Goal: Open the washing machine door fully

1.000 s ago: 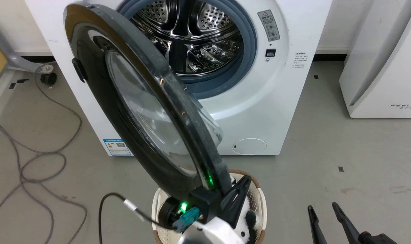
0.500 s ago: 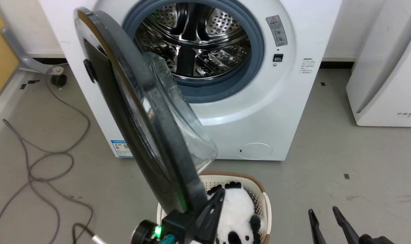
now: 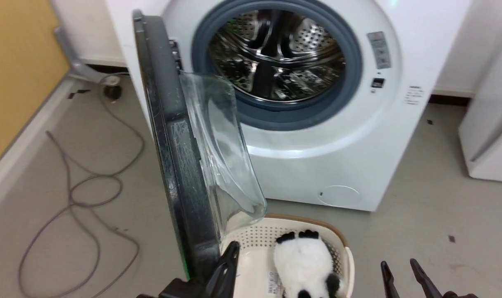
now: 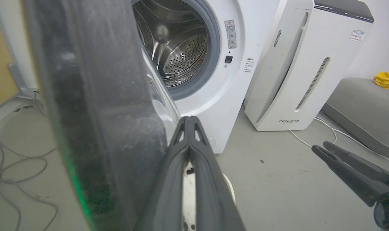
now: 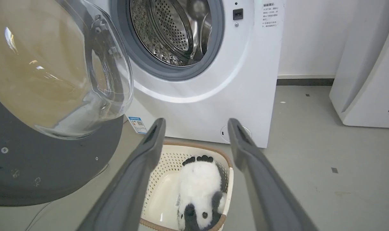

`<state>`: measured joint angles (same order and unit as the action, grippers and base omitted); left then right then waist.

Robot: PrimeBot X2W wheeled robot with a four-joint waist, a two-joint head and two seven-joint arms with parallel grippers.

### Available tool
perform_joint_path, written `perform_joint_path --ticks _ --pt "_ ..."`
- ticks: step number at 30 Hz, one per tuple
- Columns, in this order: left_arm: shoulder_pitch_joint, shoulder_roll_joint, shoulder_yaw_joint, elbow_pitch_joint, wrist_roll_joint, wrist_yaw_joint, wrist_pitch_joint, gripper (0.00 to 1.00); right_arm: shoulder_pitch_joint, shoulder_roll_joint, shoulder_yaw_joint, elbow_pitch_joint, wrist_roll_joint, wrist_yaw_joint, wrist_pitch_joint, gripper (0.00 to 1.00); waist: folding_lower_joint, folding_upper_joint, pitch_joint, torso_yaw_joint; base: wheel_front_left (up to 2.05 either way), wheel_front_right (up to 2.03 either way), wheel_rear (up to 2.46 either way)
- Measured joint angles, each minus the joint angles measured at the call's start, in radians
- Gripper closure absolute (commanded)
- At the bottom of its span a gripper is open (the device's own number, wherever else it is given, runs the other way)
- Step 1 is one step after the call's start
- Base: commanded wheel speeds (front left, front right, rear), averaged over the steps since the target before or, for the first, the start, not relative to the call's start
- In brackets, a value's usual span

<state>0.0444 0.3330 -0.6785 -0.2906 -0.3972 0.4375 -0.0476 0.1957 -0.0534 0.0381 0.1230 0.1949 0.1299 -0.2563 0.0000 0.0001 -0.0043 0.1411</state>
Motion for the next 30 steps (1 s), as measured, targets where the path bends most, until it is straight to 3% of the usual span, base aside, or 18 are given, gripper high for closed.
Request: perform_joint_path --ticks 8,15,25,30 --pt "0.060 0.047 0.055 -0.028 -0.003 0.045 -0.003 1.00 0.001 0.000 -0.002 0.006 0.009 0.000 0.000 0.00 0.0000 0.0000 -0.007 0.082 0.00 0.00 0.00" --pt "0.104 0.079 0.136 -0.015 -0.056 0.051 -0.066 1.00 0.000 0.000 0.001 0.016 0.011 0.000 0.000 0.00 0.0000 0.0000 -0.005 0.127 0.00 0.00 0.00" --pt "0.106 0.118 0.338 0.135 -0.163 0.006 -0.184 1.00 -0.005 0.001 0.014 0.035 0.024 0.000 -0.001 0.00 0.0000 -0.0001 0.006 0.107 0.00 0.00 0.00" --pt "0.096 0.136 0.466 0.238 -0.198 -0.037 -0.204 1.00 -0.006 0.000 0.011 0.040 0.007 0.000 -0.001 0.00 0.0000 0.0000 0.010 0.085 0.00 0.00 0.00"
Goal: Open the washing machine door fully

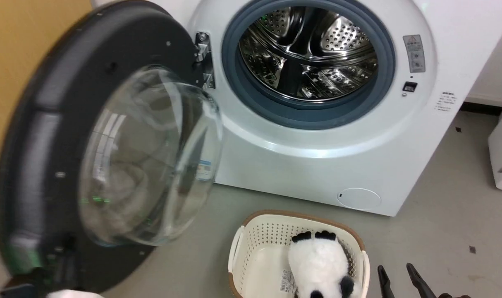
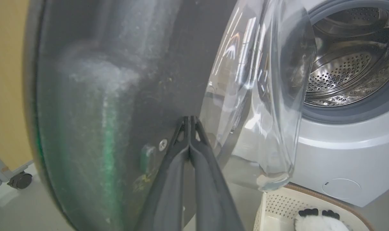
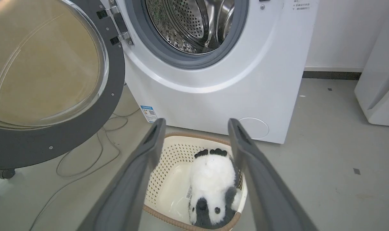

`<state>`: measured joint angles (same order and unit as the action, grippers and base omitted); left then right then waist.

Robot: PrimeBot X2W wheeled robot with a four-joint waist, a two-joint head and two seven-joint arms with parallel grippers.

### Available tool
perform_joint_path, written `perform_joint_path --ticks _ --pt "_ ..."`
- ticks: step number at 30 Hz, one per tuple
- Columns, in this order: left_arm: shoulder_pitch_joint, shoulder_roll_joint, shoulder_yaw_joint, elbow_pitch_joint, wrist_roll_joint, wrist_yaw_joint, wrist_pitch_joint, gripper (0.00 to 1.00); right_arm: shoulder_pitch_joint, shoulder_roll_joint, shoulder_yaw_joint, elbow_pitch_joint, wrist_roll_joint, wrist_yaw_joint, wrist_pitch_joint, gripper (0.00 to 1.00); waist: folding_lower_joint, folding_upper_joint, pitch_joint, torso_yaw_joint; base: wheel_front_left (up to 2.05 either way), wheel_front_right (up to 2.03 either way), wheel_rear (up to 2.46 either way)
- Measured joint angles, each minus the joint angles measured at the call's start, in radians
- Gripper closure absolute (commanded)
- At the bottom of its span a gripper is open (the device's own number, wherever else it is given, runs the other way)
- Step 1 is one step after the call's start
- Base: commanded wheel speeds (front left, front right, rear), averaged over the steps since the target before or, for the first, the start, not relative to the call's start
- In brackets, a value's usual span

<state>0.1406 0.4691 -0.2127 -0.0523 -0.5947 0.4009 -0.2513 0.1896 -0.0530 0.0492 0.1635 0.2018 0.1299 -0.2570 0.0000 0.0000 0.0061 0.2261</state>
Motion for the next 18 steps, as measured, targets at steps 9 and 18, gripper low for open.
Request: perform_joint_path --ticks 9,18 --pt "-0.060 -0.026 0.209 0.154 0.055 -0.115 -0.005 1.00 -0.012 0.000 0.002 0.010 0.000 0.000 0.000 0.00 0.0000 0.0000 0.007 -0.020 0.00 0.00 0.00" --pt "-0.063 -0.132 0.330 0.219 0.139 -0.202 -0.006 1.00 -0.013 0.000 0.002 0.018 0.002 0.000 0.000 0.00 0.0000 0.0000 0.003 -0.029 0.00 0.00 0.00"
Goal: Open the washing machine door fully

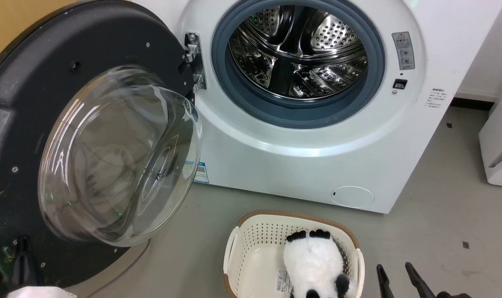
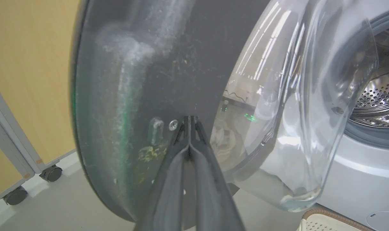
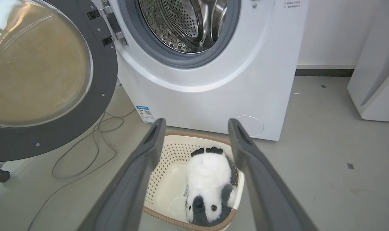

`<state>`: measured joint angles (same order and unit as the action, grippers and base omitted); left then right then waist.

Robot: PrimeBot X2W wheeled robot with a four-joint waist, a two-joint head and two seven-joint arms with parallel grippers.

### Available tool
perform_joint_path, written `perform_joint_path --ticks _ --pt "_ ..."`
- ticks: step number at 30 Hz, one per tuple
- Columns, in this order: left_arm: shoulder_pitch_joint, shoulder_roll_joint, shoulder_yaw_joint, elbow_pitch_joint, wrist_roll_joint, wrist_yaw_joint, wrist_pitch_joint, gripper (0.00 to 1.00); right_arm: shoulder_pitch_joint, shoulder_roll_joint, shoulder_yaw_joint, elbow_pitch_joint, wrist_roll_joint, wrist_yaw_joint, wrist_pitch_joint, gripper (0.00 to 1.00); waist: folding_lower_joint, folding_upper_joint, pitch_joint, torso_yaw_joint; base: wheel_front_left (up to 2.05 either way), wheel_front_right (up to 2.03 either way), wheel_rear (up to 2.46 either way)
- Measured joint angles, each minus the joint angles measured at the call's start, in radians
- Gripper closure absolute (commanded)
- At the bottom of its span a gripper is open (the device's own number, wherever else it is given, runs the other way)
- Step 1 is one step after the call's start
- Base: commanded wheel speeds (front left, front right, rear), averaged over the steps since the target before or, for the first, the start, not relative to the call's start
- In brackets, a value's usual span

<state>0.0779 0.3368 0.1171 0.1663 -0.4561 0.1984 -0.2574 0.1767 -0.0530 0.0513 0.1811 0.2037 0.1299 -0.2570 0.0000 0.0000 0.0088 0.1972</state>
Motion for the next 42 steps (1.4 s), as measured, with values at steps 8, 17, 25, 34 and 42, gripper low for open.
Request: perform_joint_path --ticks 8,17,25,34,42 --pt "0.067 -0.110 0.042 -0.049 0.058 -0.040 0.000 1.00 -0.002 0.000 0.004 0.003 0.000 0.000 0.000 0.00 0.0000 0.0000 -0.018 -0.008 0.00 0.00 0.00" --pt "0.145 -0.209 -0.055 -0.169 0.186 -0.061 0.000 0.00 -0.002 0.000 -0.008 -0.001 -0.033 0.000 0.020 0.00 0.0000 0.0000 -0.039 -0.022 0.00 0.00 0.00" --pt "0.154 -0.259 -0.138 -0.225 0.261 -0.054 0.000 0.00 -0.002 0.000 -0.023 -0.037 -0.064 0.000 0.038 0.00 0.0000 0.0000 -0.049 -0.065 0.00 0.00 0.00" --pt "0.140 -0.280 -0.201 -0.156 0.289 -0.075 0.000 0.00 -0.001 0.000 -0.034 -0.105 -0.120 0.000 0.081 0.00 0.0000 0.0000 -0.054 -0.167 0.00 0.00 0.00" --pt "0.121 -0.278 -0.198 -0.074 0.296 -0.078 0.000 0.00 0.008 0.000 -0.042 -0.131 -0.125 0.000 0.098 0.00 0.0000 0.0000 -0.051 -0.219 0.00 0.00 0.00"
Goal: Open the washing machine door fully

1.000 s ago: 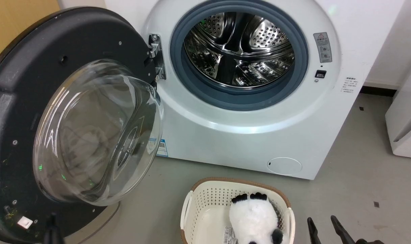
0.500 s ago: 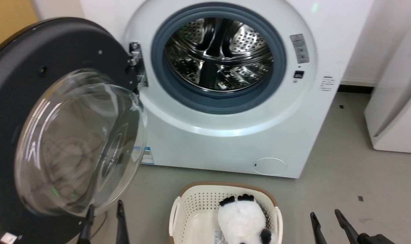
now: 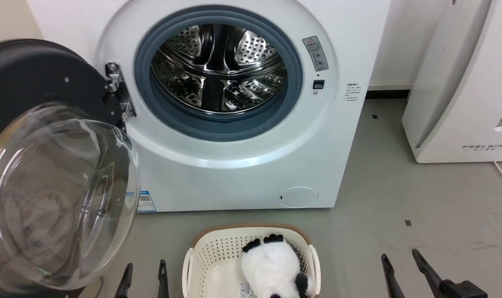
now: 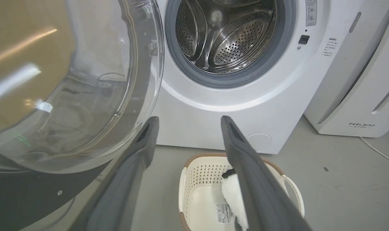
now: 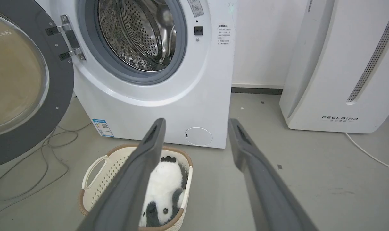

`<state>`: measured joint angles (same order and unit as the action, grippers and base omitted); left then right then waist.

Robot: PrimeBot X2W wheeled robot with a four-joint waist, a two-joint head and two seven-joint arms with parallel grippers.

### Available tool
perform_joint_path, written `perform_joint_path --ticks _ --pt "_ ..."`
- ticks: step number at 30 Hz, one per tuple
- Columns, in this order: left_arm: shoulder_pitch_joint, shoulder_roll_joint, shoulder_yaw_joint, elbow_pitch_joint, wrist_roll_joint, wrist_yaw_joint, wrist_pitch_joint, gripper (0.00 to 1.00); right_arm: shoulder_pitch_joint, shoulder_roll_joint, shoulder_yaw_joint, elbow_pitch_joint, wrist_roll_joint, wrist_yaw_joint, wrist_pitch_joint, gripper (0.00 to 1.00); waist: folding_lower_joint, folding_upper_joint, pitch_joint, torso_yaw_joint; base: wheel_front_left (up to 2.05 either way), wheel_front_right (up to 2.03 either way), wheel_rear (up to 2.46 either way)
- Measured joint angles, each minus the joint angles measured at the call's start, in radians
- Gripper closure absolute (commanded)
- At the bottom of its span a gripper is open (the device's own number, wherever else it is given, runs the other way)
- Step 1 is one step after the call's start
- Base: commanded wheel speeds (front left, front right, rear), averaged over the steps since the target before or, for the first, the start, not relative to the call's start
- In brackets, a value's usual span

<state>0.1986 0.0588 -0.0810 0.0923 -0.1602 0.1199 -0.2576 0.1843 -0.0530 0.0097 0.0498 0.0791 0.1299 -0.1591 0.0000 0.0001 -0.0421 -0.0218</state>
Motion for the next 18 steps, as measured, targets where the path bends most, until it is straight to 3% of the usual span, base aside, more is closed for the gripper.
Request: perform_joint_path --ticks 18 --pt "0.001 0.000 -0.001 0.040 0.002 -0.010 0.000 0.00 0.002 0.000 -0.007 0.003 0.004 0.000 -0.001 0.00 0.0000 0.0000 0.008 0.003 0.00 0.00 0.00"
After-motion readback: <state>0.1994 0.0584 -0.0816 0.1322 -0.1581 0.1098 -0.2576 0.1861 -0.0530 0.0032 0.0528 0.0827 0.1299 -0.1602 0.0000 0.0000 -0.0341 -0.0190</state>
